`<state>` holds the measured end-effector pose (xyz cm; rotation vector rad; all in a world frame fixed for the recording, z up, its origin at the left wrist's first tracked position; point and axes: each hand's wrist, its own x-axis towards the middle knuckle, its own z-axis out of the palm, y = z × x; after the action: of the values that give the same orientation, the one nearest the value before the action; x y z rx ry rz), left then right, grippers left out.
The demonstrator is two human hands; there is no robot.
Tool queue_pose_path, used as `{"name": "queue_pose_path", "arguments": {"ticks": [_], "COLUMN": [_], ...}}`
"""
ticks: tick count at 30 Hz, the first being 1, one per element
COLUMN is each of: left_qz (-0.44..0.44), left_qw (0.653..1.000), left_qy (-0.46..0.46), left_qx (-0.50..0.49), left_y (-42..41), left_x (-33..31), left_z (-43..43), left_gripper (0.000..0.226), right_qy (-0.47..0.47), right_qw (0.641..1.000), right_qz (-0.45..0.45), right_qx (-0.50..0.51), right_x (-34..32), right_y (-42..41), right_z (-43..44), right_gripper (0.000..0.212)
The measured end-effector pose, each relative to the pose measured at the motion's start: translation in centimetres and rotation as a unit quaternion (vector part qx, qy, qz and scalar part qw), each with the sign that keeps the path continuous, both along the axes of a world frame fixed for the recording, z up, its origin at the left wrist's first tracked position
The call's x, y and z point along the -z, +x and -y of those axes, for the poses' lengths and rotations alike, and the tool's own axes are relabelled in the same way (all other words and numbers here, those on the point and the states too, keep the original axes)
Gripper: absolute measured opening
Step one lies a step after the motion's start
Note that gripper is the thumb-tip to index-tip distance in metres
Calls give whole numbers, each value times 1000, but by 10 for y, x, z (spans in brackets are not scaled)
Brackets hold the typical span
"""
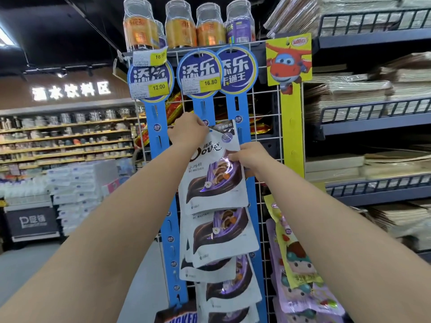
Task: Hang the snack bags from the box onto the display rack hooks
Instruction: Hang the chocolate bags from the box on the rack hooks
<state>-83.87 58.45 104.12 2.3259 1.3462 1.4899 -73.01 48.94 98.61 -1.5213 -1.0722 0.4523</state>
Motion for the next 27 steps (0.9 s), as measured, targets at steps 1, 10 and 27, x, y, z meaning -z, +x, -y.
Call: {"name": "queue_pose_path", "arguments": {"ticks": [1, 10, 27], "left_qz": [12, 14, -127], "left_qw": [999, 999, 949], "left_qy": [-33, -19, -112], "left_qx": [0, -31, 267], "left_y": [-1, -6, 79], "left_x": [-1, 17, 147], "left_z": [-1, 1, 109], "left_gripper": [17, 38, 18], "right_qy": [-1, -52, -126], "right_qw": [1000, 998, 979], "right_qz": [2, 15, -40], "right_qx": [2, 9, 158], "right_x": [1, 12, 104], "right_y": [1, 1, 64], "right_z": [-1, 2, 99], "right_gripper": [27, 15, 4]}}
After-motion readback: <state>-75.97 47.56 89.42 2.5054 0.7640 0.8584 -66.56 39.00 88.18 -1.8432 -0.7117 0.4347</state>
